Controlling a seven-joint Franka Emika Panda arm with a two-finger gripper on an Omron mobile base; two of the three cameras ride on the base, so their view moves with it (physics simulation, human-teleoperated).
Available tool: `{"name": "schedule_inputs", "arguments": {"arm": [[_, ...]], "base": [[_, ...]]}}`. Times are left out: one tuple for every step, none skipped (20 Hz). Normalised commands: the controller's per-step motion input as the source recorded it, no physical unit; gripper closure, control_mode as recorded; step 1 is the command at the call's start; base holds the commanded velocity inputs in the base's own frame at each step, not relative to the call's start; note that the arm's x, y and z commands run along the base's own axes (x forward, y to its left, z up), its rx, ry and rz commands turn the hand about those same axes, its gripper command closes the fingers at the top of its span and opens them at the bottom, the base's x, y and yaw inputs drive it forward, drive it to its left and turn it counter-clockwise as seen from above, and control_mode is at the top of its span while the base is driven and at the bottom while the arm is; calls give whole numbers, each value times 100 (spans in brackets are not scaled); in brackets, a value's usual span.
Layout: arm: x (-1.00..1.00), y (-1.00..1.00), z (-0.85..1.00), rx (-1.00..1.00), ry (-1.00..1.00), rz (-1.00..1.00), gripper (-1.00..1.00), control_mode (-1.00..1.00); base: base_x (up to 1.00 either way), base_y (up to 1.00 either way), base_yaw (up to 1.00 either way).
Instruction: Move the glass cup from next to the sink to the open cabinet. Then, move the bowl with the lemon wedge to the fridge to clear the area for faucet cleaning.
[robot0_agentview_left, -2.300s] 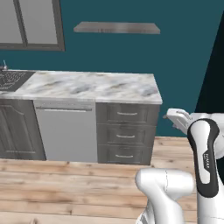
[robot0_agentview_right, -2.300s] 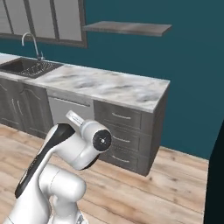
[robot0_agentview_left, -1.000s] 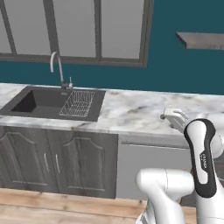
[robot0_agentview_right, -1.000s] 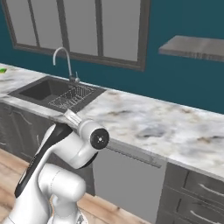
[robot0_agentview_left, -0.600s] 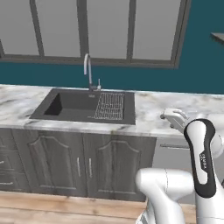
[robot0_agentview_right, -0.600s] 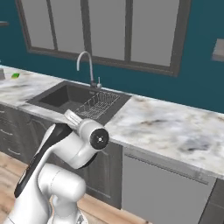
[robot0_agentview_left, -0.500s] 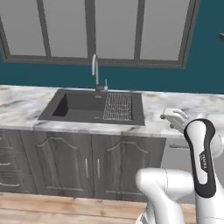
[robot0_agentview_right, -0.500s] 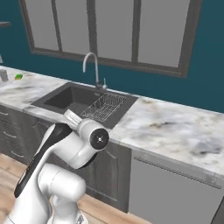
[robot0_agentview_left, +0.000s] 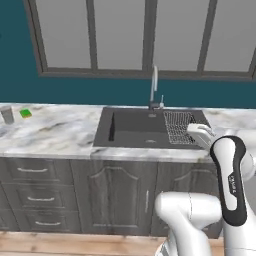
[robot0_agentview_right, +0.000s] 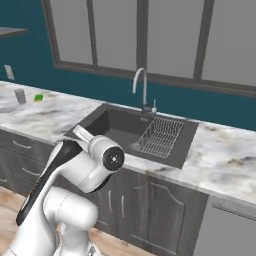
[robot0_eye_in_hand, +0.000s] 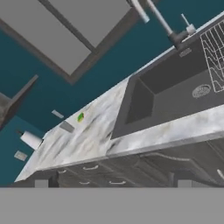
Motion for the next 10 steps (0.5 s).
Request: {"name": "schedule_inputs", "arguments": {"arm": [[0,0,0,0,0,0,-100,100],[0,0,0,0,0,0,-100,100],[0,0,0,0,0,0,-100,100],[0,0,0,0,0,0,-100,100],[0,0,0,0,0,0,-100,100],[0,0,0,0,0,0,-100,100],[0,0,0,0,0,0,-100,100],[0,0,0,0,0,0,-100,100],[0,0,0,0,0,0,-100,100],[0,0,0,0,0,0,-100,100]], "base": [[60,100,-9],[60,100,-9],[64,100,-10],[66,100,-11],[65,100,-11],[64,100,-10],[62,100,-10],[63,100,-10],[64,100,-11],[61,100,-12]]}}
